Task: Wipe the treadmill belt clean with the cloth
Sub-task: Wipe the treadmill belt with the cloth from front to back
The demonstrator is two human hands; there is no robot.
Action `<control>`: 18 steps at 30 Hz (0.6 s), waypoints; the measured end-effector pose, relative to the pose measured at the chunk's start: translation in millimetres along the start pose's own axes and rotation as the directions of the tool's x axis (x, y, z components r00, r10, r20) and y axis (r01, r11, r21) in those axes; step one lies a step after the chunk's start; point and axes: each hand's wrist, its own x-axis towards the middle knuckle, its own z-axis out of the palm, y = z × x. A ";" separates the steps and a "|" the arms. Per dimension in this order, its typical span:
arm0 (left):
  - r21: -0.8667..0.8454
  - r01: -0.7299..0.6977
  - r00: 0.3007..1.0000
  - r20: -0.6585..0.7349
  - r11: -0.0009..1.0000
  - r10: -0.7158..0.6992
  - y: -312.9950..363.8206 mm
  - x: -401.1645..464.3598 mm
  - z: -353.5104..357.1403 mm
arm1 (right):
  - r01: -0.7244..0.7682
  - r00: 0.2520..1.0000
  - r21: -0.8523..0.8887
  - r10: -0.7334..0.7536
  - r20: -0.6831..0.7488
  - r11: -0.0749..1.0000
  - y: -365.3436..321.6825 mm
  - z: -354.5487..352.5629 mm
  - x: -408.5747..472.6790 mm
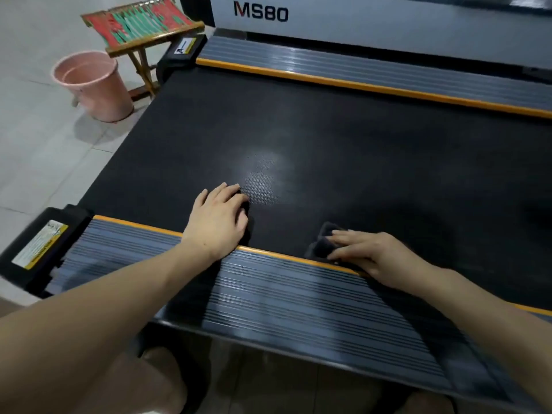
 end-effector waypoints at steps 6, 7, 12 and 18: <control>0.030 0.046 0.997 0.068 0.998 -0.048 3.3 0.4 -3.0 | -0.020 0.966 -0.043 0.008 -0.260 0.999 8.4 14.4 84.4; 0.036 0.050 0.996 0.073 0.998 -0.052 4.1 0.5 -3.8 | -0.061 0.943 -0.036 0.046 -0.328 0.997 8.4 16.7 106.9; 0.069 0.130 0.990 0.041 0.989 -0.133 4.8 -3.2 -6.7 | -0.108 0.943 -0.070 0.080 -0.323 0.992 -5.2 22.3 122.4; 0.069 0.122 0.987 0.097 0.990 -0.128 5.7 -2.3 -4.5 | 0.063 0.998 0.022 -0.063 -0.004 0.998 -8.1 11.6 34.7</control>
